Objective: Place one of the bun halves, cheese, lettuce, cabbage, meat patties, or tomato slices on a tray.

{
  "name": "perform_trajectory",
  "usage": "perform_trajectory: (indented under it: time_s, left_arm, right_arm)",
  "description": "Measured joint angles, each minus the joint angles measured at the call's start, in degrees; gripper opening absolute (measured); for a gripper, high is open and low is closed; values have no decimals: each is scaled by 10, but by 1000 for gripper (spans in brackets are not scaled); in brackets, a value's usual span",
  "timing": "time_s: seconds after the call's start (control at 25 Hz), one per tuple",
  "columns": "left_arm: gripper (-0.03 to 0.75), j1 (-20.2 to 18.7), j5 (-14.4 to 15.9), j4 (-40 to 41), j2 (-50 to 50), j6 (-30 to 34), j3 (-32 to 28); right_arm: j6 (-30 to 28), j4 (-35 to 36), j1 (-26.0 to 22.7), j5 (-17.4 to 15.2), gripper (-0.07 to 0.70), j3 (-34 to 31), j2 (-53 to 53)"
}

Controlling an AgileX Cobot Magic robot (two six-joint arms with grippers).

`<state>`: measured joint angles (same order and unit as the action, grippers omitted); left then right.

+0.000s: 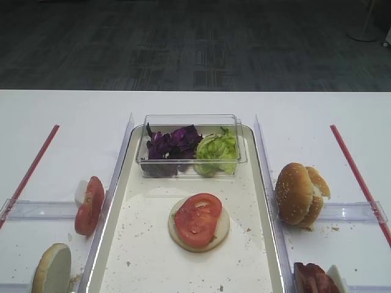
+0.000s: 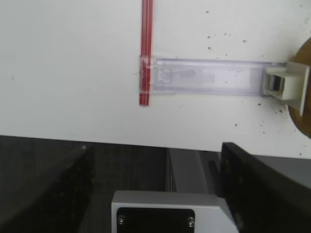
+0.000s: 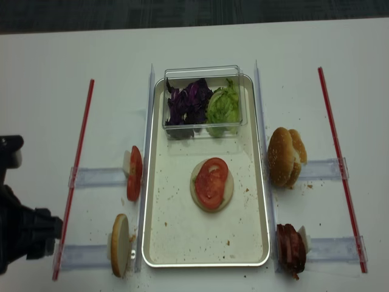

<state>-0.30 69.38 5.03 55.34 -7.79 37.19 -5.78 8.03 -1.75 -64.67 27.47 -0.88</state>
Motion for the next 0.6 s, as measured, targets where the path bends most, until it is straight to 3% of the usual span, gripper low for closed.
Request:
perform_trajectory:
  time_s: [0.32,0.6]
  left_arm:
    - [493,0,-14,4,-160,0,-80]
    - [493,0,-27,3,-254,21,-91]
  right_arm:
    - [0,0,0,0,679,0,0]
    - [0,0,0,0,679,0,0]
